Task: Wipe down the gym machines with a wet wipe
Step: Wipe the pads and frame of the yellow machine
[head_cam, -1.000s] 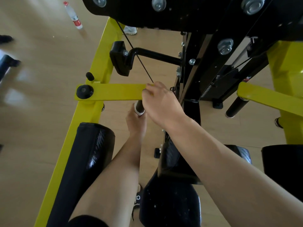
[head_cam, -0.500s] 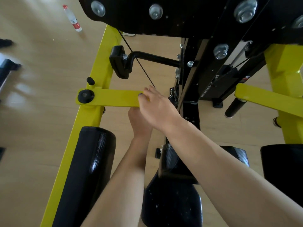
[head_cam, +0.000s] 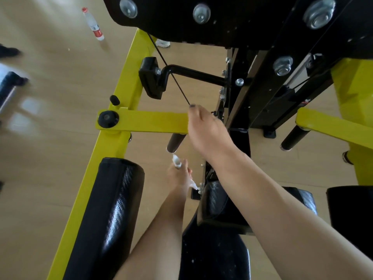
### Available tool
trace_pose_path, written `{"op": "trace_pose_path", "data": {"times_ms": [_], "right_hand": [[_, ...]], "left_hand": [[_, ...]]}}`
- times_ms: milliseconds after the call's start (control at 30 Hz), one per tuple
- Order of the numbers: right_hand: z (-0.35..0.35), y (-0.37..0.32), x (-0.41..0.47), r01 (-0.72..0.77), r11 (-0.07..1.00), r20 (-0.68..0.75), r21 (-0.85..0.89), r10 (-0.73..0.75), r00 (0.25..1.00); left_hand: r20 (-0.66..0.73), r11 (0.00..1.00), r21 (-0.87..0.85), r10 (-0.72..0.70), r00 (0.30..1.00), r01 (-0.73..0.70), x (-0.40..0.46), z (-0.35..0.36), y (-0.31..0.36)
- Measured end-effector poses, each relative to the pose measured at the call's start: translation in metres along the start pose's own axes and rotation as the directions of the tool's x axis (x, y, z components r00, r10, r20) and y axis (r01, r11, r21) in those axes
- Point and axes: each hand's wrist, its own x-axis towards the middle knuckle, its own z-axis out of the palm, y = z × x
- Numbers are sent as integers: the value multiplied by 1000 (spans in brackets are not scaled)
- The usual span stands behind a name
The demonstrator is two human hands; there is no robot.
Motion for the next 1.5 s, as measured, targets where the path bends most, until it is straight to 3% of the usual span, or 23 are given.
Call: {"op": "trace_pose_path", "data": {"times_ms": [67,167,233,367,500,567,633,700,800,933,1033,1133,1200,1267,1367,1500], "right_hand": [[-10,-3,-2,4,992,-51,127,2,999],[-27,-1,-7,-60,933,-193,355,136,972],[-39,1,-11,-65,917,-144,393,131,981],[-70,-3,-23,-101,959,121,264,71,990],[-102,8,-43,-90,994,276,68,67,959],[-116,16,-49,-92,994,348,57,67,935],[-127,24,-51,-106,986,421,129,43,906],[-136,29,-54,-116,960,473,255,-20,881],[-142,38,-50,-156,900,484,407,-68,872],[-141,56,-38,-164,897,391,410,-11,920],[-141,73,-25,-53,956,231,288,-15,973],[-142,85,-13,137,988,44,-68,-134,990],[-134,90,-4,283,931,-10,-228,-293,956],[-121,96,5,434,822,117,-369,-422,899],[-108,106,15,585,579,385,-568,-441,811],[-115,113,17,607,555,414,-569,-444,795]], "left_hand": [[101,999,7,50,994,-51,-21,0,5],[259,992,52,95,961,-112,-58,-3,34],[332,991,38,112,937,-132,-82,-8,57],[474,981,37,151,868,-191,-125,-20,101],[575,997,-17,68,815,-71,-169,-13,126],[563,989,35,102,820,-147,-183,-7,130],[553,938,131,199,809,-320,-193,0,133],[603,860,213,259,755,-464,-199,9,134],[571,822,279,274,774,-497,-211,18,135],[545,862,226,274,792,-454,-213,26,133],[523,804,324,287,803,-499,-213,27,130],[437,502,604,442,783,-620,-210,23,116],[401,303,667,624,670,-681,-207,19,99],[345,300,645,707,618,-703,-208,15,89],[295,364,586,736,609,-724,-206,13,87],[243,411,558,750,616,-721,-210,13,88]]}}
